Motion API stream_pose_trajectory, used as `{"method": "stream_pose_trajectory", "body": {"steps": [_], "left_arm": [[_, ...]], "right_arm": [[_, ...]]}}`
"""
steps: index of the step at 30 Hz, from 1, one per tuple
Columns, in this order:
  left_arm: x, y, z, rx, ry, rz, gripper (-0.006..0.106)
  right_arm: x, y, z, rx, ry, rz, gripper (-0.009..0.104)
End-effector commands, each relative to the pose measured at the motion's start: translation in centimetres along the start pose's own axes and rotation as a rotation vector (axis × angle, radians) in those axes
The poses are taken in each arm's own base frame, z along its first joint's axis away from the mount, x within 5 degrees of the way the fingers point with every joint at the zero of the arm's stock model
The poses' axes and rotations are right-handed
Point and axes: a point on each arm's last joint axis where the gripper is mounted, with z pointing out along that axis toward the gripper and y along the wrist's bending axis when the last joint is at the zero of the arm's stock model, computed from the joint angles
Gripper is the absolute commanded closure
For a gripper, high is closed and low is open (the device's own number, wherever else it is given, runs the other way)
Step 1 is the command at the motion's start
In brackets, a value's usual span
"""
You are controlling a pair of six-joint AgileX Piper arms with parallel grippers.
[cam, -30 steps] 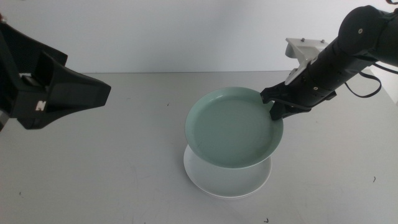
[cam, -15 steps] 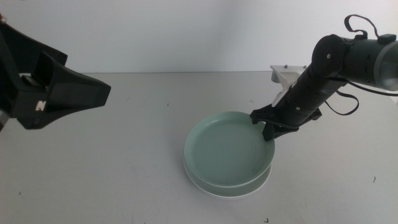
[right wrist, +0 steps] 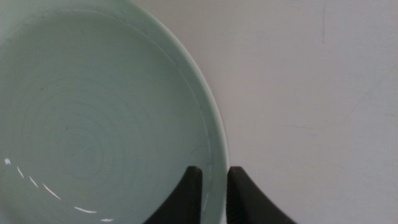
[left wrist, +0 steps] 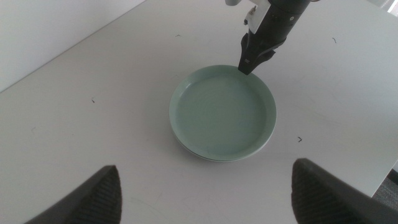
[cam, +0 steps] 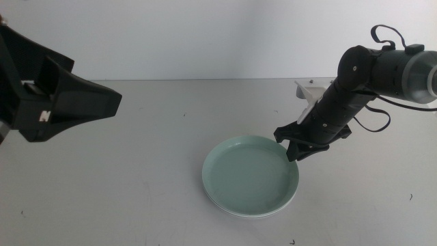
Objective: Stack the three bowls on top of each other.
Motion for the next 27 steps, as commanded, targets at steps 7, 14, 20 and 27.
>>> {"method": "stream_pose_trajectory", "body": {"steps": [7, 14, 20, 27], "left_arm": [[-1.1, -0.3, -1.0, -0.010, -0.091, -0.014, -0.005], [-1.1, -0.3, -1.0, -0.010, -0.091, -0.013, -0.005], [-1.1, -0.3, -1.0, -0.010, -0.091, -0.013, -0.005], [-1.1, -0.3, -1.0, -0.010, -0.091, -0.013, -0.005]], "right_arm": [[-0.7, 1.0, -3.3, -0.025, -0.098, -0.024, 0.048], [-0.8, 1.7, -6.4, -0.032, -0.180, -0.077, 0.038], [-0.9, 1.6, -10.4, -0.032, -0.275, -0.081, 0.038], [-1.2, 1.5, -14.5, -0.014, -0.391, -0.095, 0.038]]}}
